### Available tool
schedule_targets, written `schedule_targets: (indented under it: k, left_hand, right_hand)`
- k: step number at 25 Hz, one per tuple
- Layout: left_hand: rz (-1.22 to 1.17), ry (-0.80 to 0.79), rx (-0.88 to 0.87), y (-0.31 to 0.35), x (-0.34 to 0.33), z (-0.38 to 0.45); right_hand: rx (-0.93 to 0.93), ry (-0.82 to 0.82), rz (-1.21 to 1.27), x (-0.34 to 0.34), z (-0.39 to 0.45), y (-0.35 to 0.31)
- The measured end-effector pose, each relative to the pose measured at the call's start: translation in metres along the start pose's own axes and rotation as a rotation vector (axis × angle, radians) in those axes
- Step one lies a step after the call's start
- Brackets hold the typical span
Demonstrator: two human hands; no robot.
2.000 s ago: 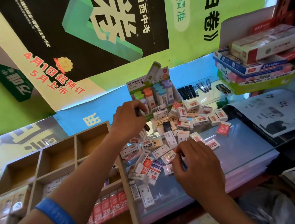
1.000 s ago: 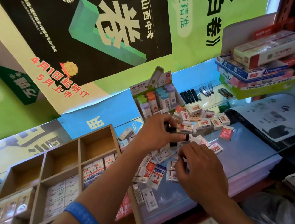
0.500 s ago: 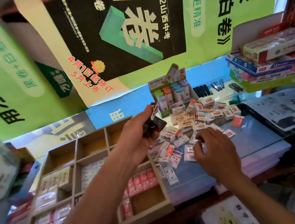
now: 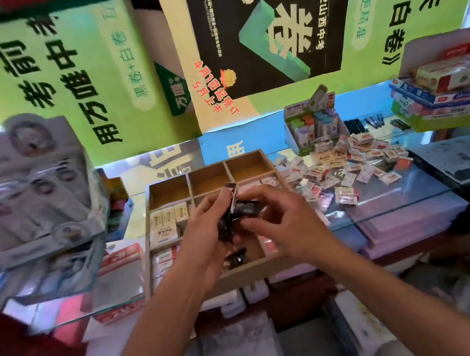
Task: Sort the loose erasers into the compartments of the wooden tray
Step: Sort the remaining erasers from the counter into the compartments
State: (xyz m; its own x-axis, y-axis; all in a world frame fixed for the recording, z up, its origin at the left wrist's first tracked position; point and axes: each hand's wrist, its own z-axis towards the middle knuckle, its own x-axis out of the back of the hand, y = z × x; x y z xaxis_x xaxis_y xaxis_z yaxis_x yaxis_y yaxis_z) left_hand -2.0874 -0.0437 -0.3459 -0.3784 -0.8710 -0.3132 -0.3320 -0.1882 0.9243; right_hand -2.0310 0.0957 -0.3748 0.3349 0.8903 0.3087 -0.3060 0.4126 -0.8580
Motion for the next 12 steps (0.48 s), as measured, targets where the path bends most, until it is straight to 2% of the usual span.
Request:
schedule_targets:
  k: [3,6,9,10,12]
  left_hand:
    - [0.012,-0.006,0.018,0.002,0.024,-0.02]
    - [0.047,0.053,-0.028,0.005,0.046,-0.029]
    - [0.177,0.156,-0.119,0.003,0.068,-0.028]
    - [0.247,0.181,-0.154,0.001,0.072,-0.025]
    - [0.397,0.205,-0.219,-0.001,0.076,-0.019]
  right_hand:
    - [-0.044,0.023,0.03,-0.02,-0.009,-0.012]
    - [-0.233,0.125,0.16,-0.025,-0.013,-0.024]
    - [-0.385,0.253,-0.018,-0.011,-0.012,-0.027]
    - [-0.407,0.226,-0.118,-0.008,-0.011,-0.027]
    - [-0.419,0.032,-0.356,-0.012,-0.005,-0.03]
